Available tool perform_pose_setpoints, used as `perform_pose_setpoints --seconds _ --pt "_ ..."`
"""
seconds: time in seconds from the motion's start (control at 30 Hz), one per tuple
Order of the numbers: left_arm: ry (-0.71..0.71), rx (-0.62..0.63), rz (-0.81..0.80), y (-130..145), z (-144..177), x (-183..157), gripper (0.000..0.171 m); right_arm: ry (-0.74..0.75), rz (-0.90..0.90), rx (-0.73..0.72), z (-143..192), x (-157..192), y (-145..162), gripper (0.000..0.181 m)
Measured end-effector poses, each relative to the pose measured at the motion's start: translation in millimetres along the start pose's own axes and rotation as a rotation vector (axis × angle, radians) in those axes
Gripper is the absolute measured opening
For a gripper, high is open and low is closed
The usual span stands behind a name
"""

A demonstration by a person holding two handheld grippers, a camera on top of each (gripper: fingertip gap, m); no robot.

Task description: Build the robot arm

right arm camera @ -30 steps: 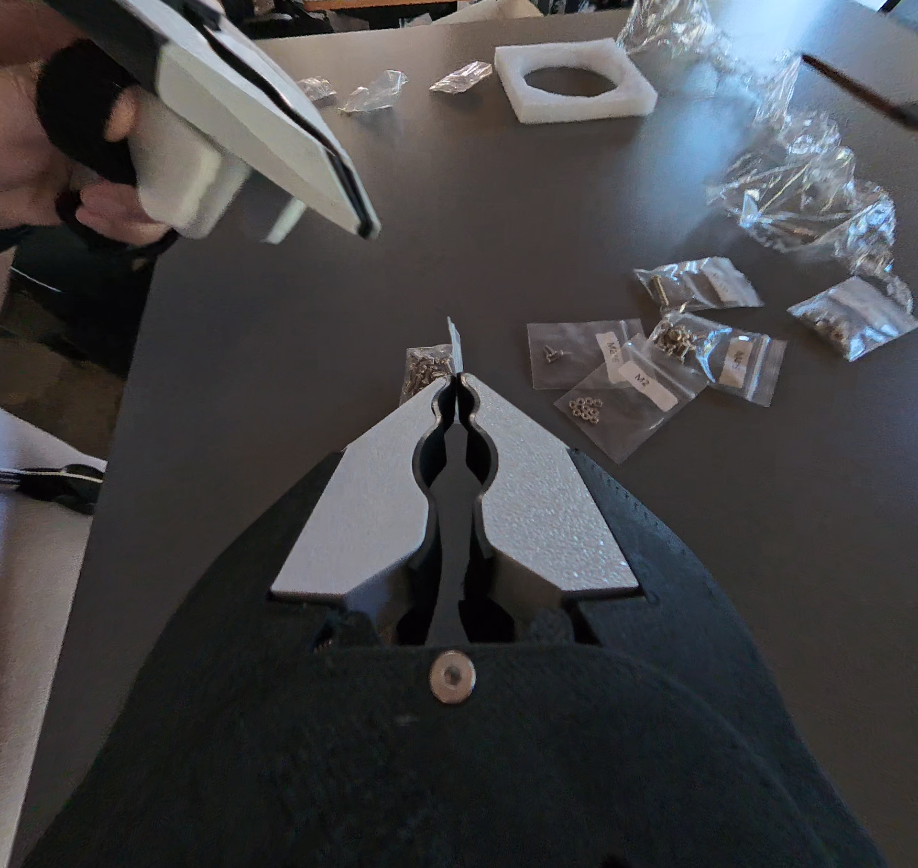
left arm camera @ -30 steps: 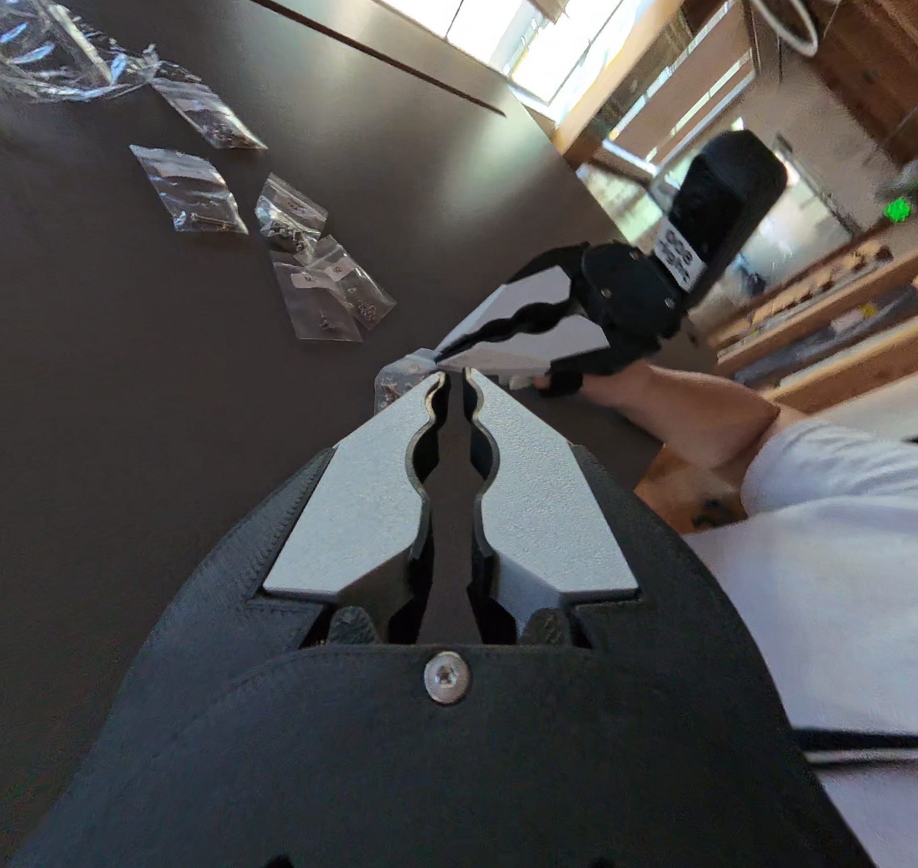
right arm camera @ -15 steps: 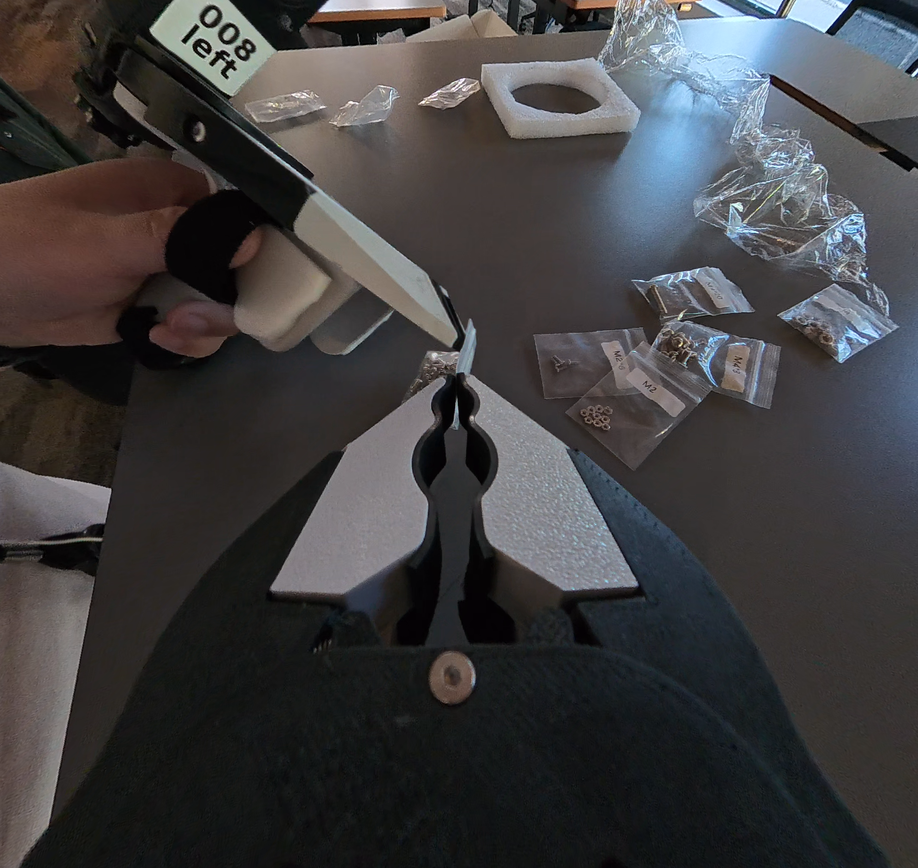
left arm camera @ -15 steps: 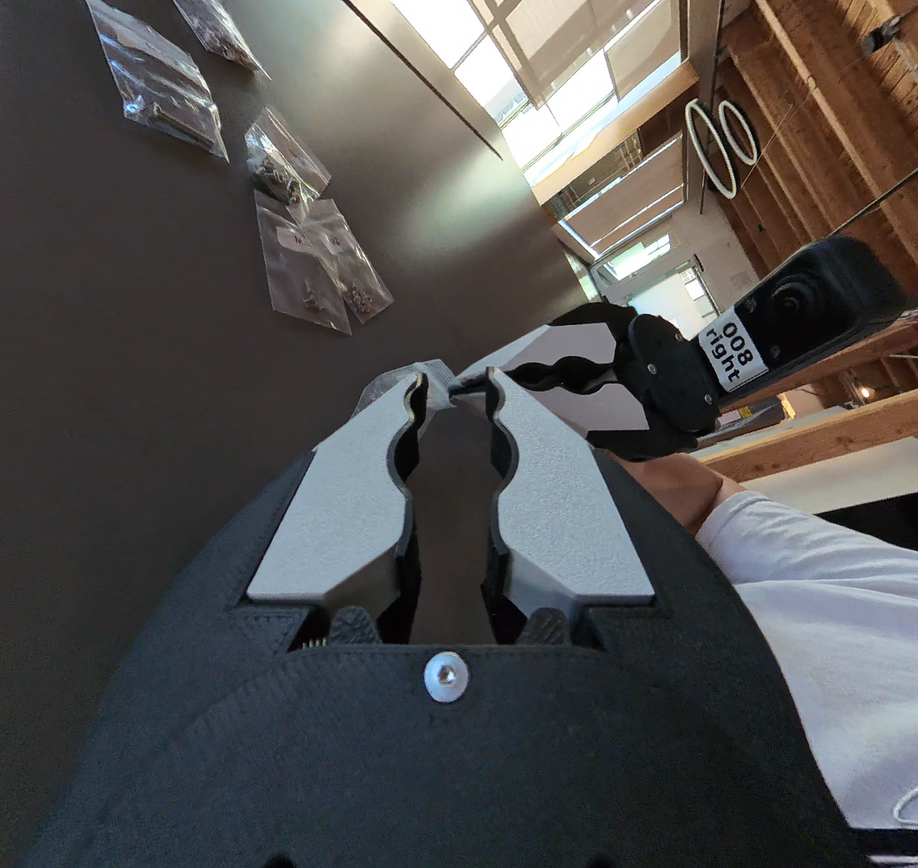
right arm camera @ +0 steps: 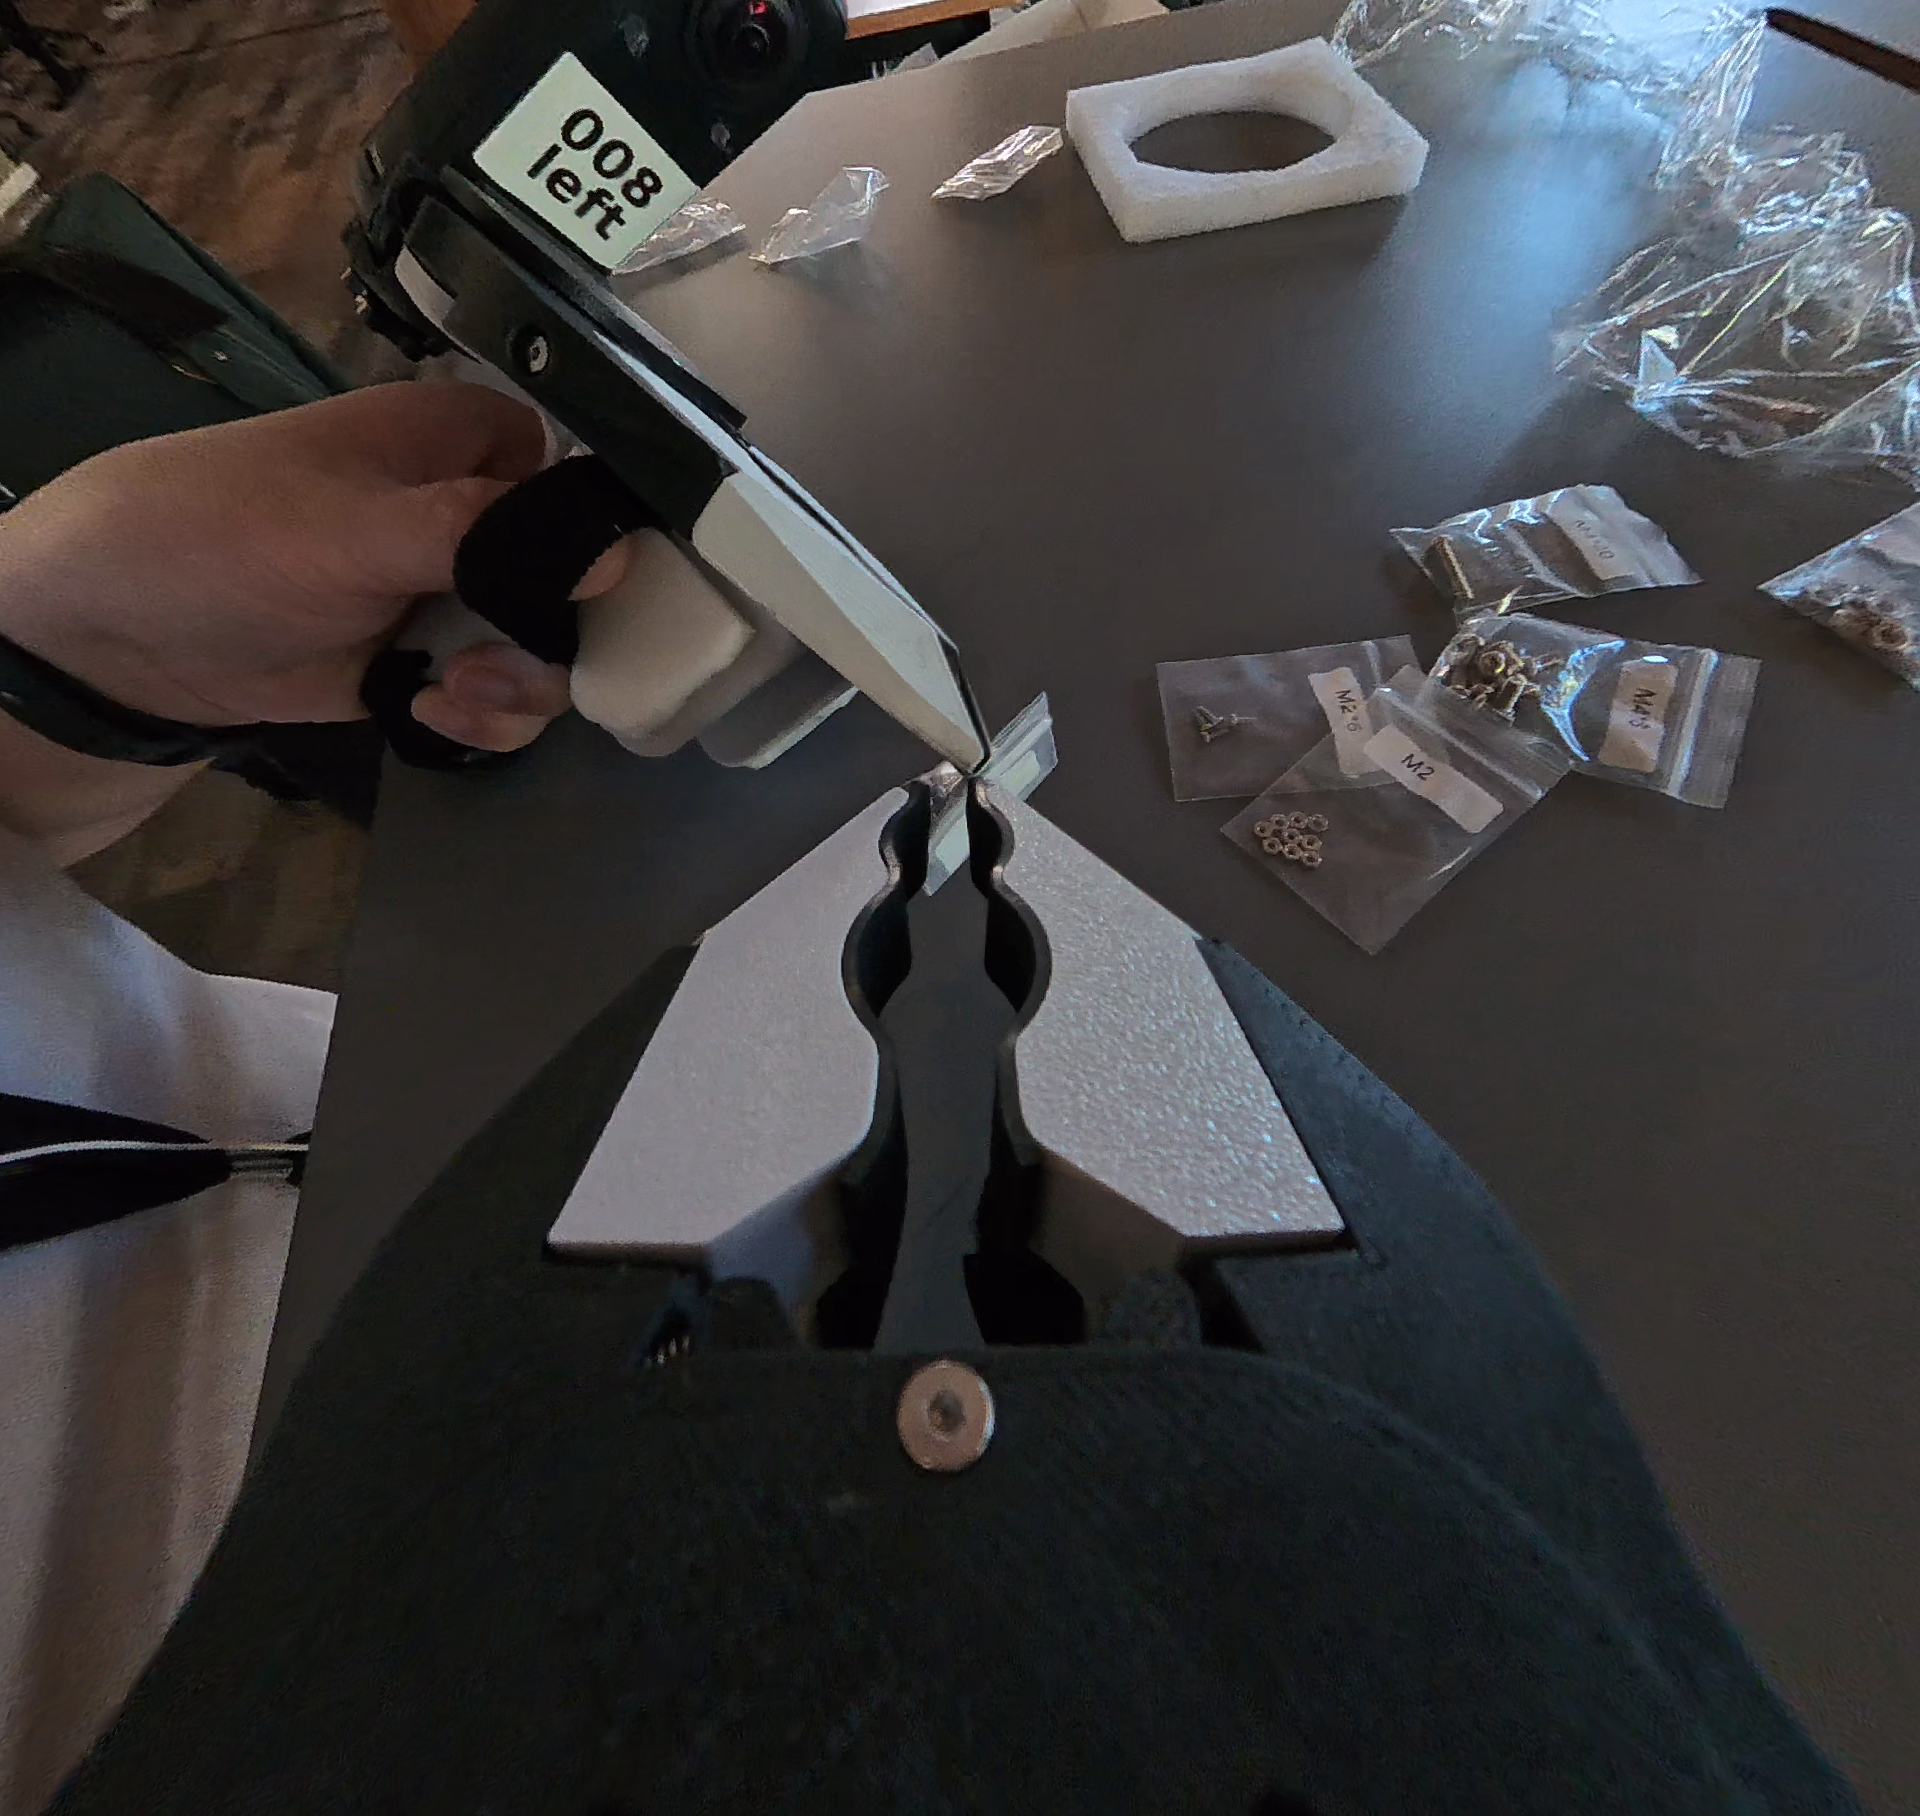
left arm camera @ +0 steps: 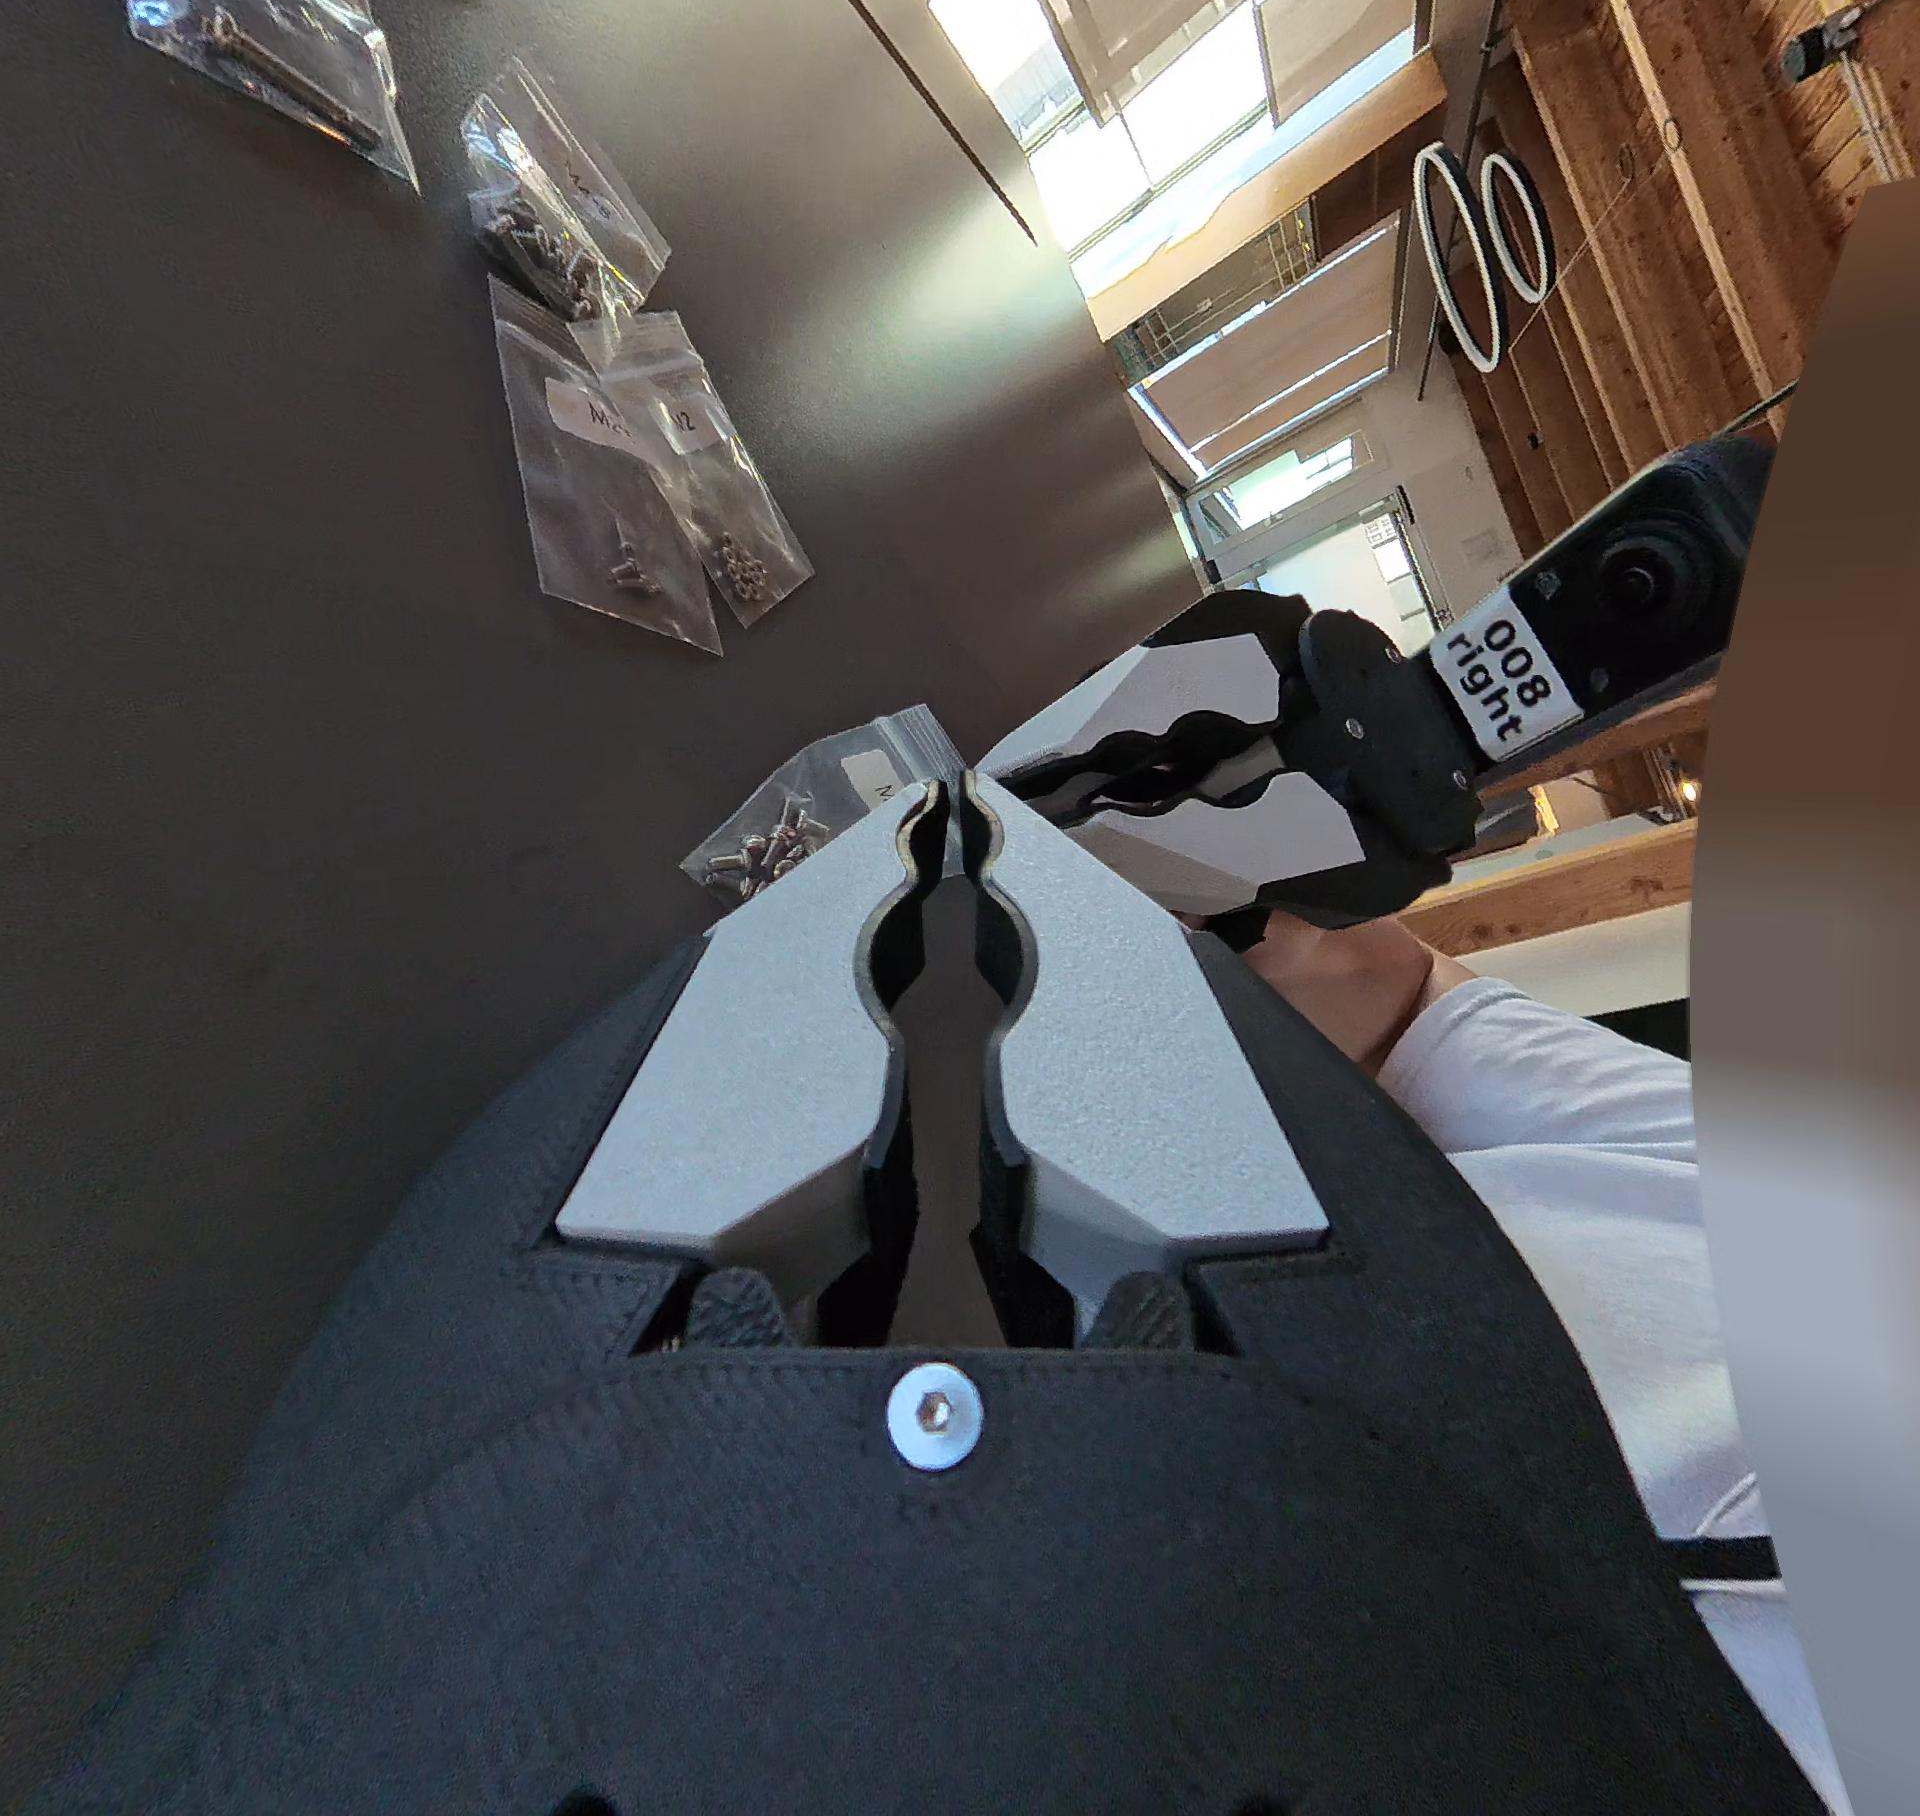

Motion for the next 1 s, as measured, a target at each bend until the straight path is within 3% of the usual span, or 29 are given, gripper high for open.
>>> perform_pose_setpoints --seconds 0.37,0.5,0.67,0.9,1.0 --pt "0.035 -0.007 0.028 -1.4 0.9 -0.2 0.001 0.000 0.005 0.004 0.5 -0.5 0.4 0.002" --pt "0.039 -0.005 0.043 -1.7 -0.1 0.6 0.016 0.015 0.044 0.010 -0.3 1.1 0.9 0.002" --pt "0.006 0.010 0.031 -0.3 -1.6 3.1 0.005 0.019 0.053 0.013 -0.3 1.4 1.3 0.002" --pt "0.014 0.020 0.038 0.9 -2.1 2.9 0.000 -0.042 -0.055 0.030 0.7 -2.6 4.0 0.007" --pt "0.028 0.035 0.035 2.4 -3.2 1.2 0.000 -0.121 -0.214 0.038 1.8 -5.5 6.4 0.016"
Point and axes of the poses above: each gripper's, where its closed fingertips meet, z back along the fingers, y out of its underside, x = y × z across the jaws, the point moved 3 cm from there along z, back along the fingers, and after that the axes turned 2 degrees about -z, right-handed, at the moved point
